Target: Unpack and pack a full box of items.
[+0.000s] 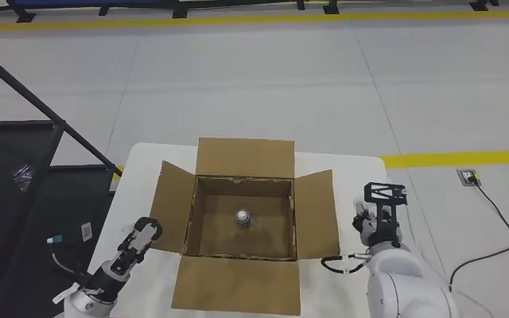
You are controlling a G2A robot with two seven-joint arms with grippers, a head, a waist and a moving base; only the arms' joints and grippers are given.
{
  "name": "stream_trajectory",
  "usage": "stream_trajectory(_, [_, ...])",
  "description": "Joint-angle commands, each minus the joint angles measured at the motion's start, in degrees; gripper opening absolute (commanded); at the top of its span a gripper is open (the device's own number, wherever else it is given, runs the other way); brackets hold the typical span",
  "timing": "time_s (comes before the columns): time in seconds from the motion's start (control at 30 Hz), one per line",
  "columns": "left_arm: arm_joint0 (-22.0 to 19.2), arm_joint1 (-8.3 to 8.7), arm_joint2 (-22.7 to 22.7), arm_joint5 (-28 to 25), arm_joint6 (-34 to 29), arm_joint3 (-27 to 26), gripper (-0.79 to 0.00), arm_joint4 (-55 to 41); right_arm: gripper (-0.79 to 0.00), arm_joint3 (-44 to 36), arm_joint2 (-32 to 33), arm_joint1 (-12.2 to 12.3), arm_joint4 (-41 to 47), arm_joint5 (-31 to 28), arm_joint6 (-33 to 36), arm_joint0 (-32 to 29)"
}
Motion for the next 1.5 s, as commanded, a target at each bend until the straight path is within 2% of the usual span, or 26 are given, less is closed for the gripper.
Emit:
stream_trajectory(0.0, [0.0, 0.0, 0.0, 0.0, 0.0, 0.0, 0.0, 0.0, -0.785, 4.26, 3.21, 0.03, 3.19, -1.62, 0.36, 0.18])
stream_trajectory(0.1, [0.0, 0.0, 0.0, 0.0, 0.0, 0.0, 0.0, 0.0, -0.785, 10.91, 5.41, -0.03, 6.01, -3.6, 0.77, 2.36])
stream_trajectory(0.3, [0.0, 0.0, 0.0, 0.0, 0.0, 0.0, 0.0, 0.0, -0.785, 23.57, 7.85, -0.24, 13.3, -8.24, -4.91, 6.38])
stream_trajectory(0.57, [0.0, 0.0, 0.0, 0.0, 0.0, 0.0, 0.0, 0.0, -0.785, 32.34, 8.25, -0.39, 16.79, -11.18, -5.38, 10.93])
stream_trajectory(0.6, [0.0, 0.0, 0.0, 0.0, 0.0, 0.0, 0.0, 0.0, -0.754, 32.8, 8.11, -0.41, 16.82, -11.28, -5.31, 11.27])
stream_trajectory(0.63, [0.0, 0.0, 0.0, 0.0, 0.0, 0.0, 0.0, 0.0, -0.613, 33.18, 7.98, -0.43, 16.74, -11.24, -5.13, 11.53])
stream_trajectory(0.67, [0.0, 0.0, 0.0, 0.0, 0.0, 0.0, 0.0, 0.0, -0.406, 33.46, 7.86, -0.45, 16.69, -11.13, -4.87, 11.79])
stream_trajectory(0.7, [0.0, 0.0, 0.0, 0.0, 0.0, 0.0, 0.0, 0.0, -0.074, 33.71, 7.74, -0.47, 16.58, -10.98, -4.59, 12.01])
stream_trajectory(0.73, [0.0, 0.0, 0.0, 0.0, 0.0, 0.0, 0.0, 0.0, 0.0, 33.89, 7.63, -0.49, 16.47, -10.91, -4.33, 12.21])
stream_trajectory(0.97, [0.0, 0.0, 0.0, 0.0, 0.0, 0.0, 0.0, 0.0, 0.0, 32.63, 8.11, -0.49, 16.22, -10.32, -4.54, 12.09])
stream_trajectory(1.07, [0.0, 0.0, 0.0, 0.0, 0.0, 0.0, 0.0, 0.0, 0.0, 25.88, 9.48, -0.57, 16.39, -7.32, -8.03, 9.9])
stream_trajectory(1.17, [0.0, 0.0, 0.0, 0.0, 0.0, 0.0, 0.0, 0.0, 0.0, 14.46, 9.52, -0.66, 15.11, -5.3, -10.42, 5.9])
stream_trajectory(1.27, [0.0, 0.0, 0.0, 0.0, 0.0, 0.0, 0.0, 0.0, 0.0, 7.27, 8.05, -0.64, 10.48, -4.62, -7.87, 4.43])
stream_trajectory(1.47, [0.0, 0.0, 0.0, 0.0, 0.0, 0.0, 0.0, 0.0, 0.0, 5.48, 3.02, -1.08, 5.91, -5.39, -3.7, 8.31])
